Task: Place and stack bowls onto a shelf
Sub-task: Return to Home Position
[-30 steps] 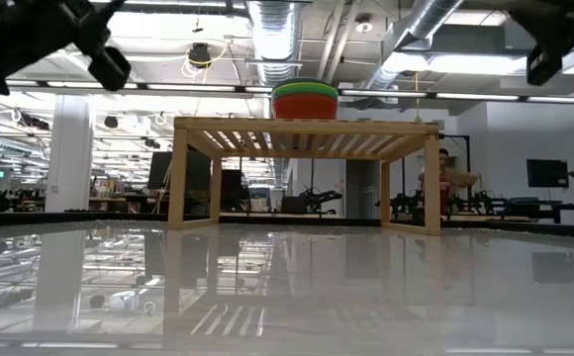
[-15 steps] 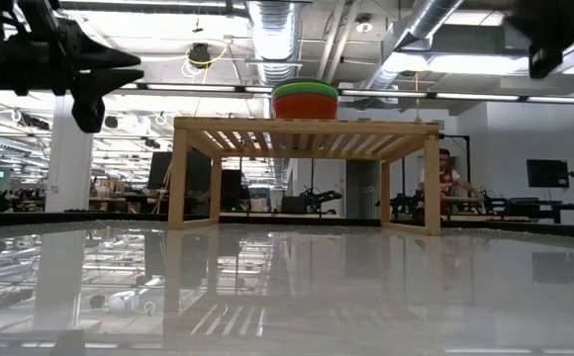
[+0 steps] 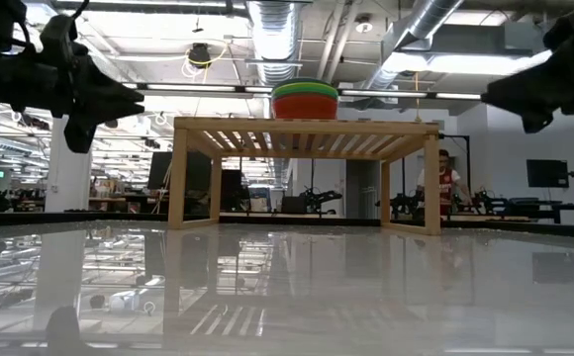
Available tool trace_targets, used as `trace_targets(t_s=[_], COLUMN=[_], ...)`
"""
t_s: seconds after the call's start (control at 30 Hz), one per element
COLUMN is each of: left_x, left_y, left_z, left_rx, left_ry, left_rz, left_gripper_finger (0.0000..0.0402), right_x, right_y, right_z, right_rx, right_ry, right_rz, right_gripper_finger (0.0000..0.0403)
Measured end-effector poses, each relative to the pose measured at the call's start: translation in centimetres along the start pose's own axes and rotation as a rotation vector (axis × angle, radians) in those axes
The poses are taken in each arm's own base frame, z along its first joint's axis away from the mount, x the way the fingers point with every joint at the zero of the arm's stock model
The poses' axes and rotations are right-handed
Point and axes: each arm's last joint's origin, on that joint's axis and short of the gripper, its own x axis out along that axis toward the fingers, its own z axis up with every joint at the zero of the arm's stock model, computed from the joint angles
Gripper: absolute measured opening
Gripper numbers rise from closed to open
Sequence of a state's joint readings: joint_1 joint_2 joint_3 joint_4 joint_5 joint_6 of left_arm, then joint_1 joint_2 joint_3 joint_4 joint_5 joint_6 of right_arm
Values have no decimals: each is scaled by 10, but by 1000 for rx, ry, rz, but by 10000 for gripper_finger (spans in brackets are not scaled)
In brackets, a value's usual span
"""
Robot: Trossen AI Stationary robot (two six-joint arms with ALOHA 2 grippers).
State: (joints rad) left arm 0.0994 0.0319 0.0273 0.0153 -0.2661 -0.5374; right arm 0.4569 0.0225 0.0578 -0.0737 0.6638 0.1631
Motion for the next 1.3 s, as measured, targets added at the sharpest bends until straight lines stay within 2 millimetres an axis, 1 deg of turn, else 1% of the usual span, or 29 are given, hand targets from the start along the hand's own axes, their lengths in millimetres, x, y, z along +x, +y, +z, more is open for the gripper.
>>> trace_targets(t_s=[0.07, 0.17, 0.2, 0.27, 0.3, 0.33, 0.37, 0.47, 0.57, 0.67, 0.77, 0.87, 1.0, 1.13, 1.3], left_x=[0, 0, 0, 0, 0, 0, 0, 0, 0, 0, 0, 0, 0, 0, 0], left_y=[0, -1, -1, -2, -3, -3, -3, -2, -2, -2, -2, -1, 0, 0, 0], left_z=[0, 0, 0, 0, 0, 0, -1, -1, -2, -3, -3, -2, -1, -1, -1], left_rx=[-3, -8, -12, -22, -23, -19, -13, 12, 20, 32, 43, 56, 68, 121, 128], left_ry=[6, 14, 21, 31, 35, 36, 36, 42, 59, 71, 57, 36, 11, 14, 15], left_rz=[-7, -32, -44, -69, -75, -76, -76, -72, -79, -90, -72, -42, -8, -14, -18], left_gripper_finger=[69, 69, 69, 69, 69, 69, 69, 69, 69, 69, 69, 69, 69, 69, 69], right_x=[1, 3, 3, 1, 1, 1, 3, 7, 9, 10, 11, 12, 13, 13, 13], right_y=[-1, -2, -1, 1, 2, 2, 1, -3, -6, -7, -9, -12, -15, -15, -15], right_z=[0, 4, 5, 18, 21, 21, 16, 1, -2, -3, -4, -4, -4, -4, -4], right_rx=[-22, 6, 5, 33, 52, 68, 80, 105, 108, 64, 56, 46, 72, 72, 72], right_ry=[-17, -102, -133, -236, -261, -250, -204, -54, -45, -30, -19, -15, -18, -20, -18], right_rz=[-7, 23, 69, 206, 266, 295, 313, 278, 252, 283, 292, 258, 225, 215, 215], right_gripper_finger=[139, 139, 139, 139, 139, 139, 139, 139, 139, 139, 139, 139, 139, 139, 139])
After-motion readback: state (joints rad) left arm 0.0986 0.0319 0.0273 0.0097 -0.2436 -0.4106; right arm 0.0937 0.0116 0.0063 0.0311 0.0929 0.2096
